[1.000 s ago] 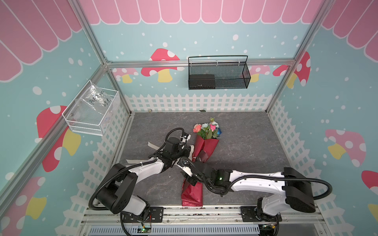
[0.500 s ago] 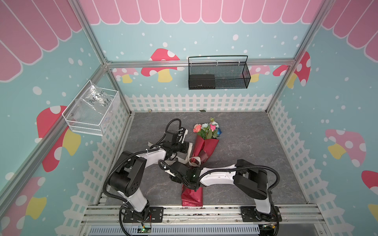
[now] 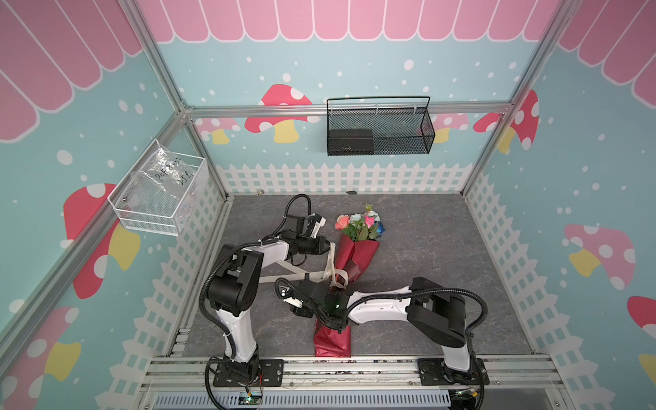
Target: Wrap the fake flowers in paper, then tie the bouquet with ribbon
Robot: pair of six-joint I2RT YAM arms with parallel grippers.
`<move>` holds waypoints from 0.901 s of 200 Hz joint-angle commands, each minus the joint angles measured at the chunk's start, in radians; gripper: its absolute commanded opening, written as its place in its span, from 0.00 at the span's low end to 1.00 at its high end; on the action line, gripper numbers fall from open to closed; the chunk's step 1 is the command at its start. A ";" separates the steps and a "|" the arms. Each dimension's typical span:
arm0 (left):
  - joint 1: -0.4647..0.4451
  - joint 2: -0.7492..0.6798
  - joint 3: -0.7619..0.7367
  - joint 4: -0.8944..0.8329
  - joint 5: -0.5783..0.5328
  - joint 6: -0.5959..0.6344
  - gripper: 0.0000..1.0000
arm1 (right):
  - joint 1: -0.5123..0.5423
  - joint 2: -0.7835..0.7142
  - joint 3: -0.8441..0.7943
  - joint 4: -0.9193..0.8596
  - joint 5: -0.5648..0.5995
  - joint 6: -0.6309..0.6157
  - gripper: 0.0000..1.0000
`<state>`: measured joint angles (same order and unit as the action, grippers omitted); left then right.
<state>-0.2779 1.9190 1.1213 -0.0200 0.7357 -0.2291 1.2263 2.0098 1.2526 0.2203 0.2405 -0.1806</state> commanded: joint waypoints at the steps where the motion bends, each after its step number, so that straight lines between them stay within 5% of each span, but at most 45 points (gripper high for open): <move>1: 0.016 0.032 0.053 -0.073 0.083 -0.001 0.00 | -0.031 0.074 0.078 0.014 -0.047 -0.047 0.53; 43: 0.026 0.075 0.095 -0.094 0.119 -0.015 0.00 | -0.091 0.204 0.217 -0.010 -0.027 -0.073 0.53; 127: 0.021 0.080 0.083 -0.095 0.120 -0.015 0.00 | -0.156 0.294 0.314 -0.061 -0.256 -0.036 0.53; 180: 0.015 0.085 0.082 -0.084 0.124 -0.016 0.00 | -0.163 0.403 0.458 -0.149 -0.231 -0.022 0.51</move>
<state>-0.2584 1.9823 1.1942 -0.0982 0.8391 -0.2371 1.0733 2.3672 1.6592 0.1307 0.0189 -0.2070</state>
